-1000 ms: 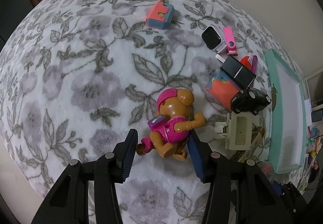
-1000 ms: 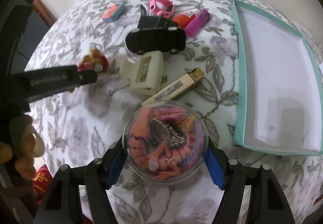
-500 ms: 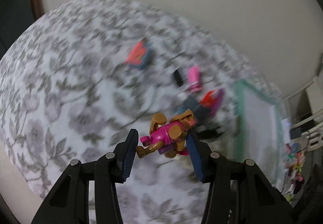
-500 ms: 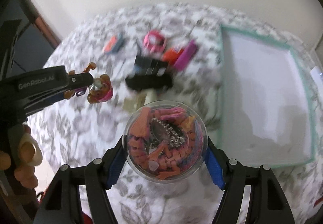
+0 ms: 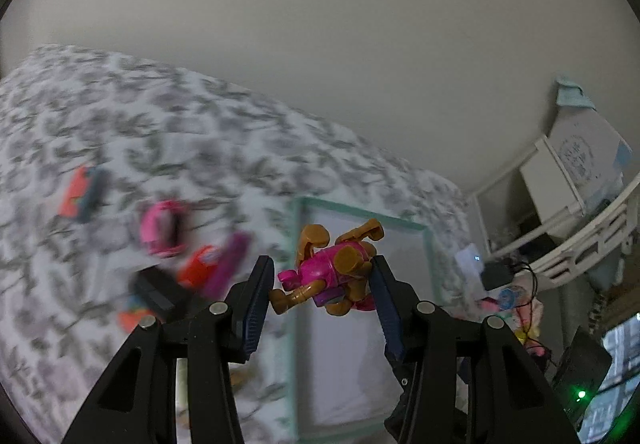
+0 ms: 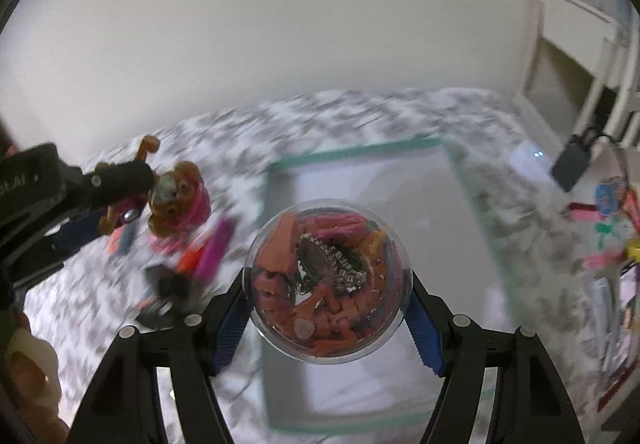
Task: Organize rigid objects
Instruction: 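Carry both toys into the green-rimmed tray and open both grippers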
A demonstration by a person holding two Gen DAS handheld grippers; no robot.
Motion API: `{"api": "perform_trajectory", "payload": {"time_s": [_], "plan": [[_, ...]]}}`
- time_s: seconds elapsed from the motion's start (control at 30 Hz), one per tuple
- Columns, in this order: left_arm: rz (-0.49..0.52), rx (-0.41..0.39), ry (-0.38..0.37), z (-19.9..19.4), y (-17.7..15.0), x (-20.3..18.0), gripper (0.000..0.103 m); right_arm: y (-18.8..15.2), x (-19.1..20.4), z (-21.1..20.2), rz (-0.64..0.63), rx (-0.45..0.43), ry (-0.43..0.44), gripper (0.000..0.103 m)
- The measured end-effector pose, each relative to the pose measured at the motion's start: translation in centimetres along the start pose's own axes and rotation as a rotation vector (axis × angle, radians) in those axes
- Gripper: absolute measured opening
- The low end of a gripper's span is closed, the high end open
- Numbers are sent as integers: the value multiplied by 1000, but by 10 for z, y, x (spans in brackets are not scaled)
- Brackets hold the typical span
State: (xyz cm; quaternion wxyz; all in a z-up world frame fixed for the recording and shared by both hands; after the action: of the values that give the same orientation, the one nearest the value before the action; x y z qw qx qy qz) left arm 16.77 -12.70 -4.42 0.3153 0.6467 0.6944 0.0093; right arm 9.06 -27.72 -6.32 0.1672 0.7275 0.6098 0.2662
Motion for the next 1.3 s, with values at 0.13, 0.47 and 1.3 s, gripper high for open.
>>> {"api": "perform_trajectory", "payload": {"time_s": [0.13, 0.47, 1.3], "plan": [[15, 37, -42, 35, 3, -21, 51, 20, -30, 10, 60, -17, -70, 74], [63, 113, -46, 96, -9, -26, 51, 40, -69, 56, 96, -11, -168, 74], [37, 233, -67, 127, -30, -17, 51, -1, -95, 119, 141, 160, -217, 74]]}}
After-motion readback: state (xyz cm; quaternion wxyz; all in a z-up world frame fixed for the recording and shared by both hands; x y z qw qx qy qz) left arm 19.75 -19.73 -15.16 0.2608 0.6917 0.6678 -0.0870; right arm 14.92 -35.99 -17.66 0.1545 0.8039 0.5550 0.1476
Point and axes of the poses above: each gripper's, at about its wrist camera, not at the fingertips, and z roughly the way its jaws point, x to its left, y to its top, the point moved 3 cm from there along z, roughly the way its jaws point, and after that the axes turned 4 degrees about y, right-handed, at the moved point
